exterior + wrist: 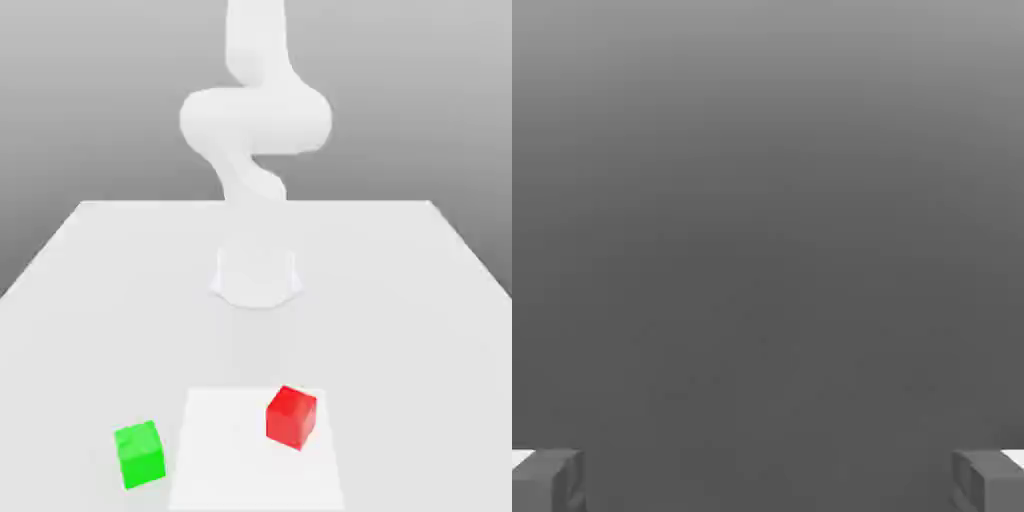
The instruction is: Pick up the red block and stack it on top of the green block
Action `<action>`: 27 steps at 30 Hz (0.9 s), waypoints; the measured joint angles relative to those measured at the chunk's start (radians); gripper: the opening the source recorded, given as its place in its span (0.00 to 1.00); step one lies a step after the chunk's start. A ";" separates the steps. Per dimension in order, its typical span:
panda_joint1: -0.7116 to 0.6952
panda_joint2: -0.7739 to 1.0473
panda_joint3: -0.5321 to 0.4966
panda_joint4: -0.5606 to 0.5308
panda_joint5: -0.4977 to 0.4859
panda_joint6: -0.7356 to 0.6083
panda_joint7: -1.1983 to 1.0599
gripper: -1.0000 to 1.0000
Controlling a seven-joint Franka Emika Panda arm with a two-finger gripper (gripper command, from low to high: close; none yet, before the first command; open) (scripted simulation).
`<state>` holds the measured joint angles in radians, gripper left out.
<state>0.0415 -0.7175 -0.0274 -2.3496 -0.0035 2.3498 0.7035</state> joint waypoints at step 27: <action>0.188 0.954 -0.055 -0.388 0.114 0.623 -0.950 0.00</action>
<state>0.2290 0.2362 -0.0823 -2.7376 0.1106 2.9727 -0.2466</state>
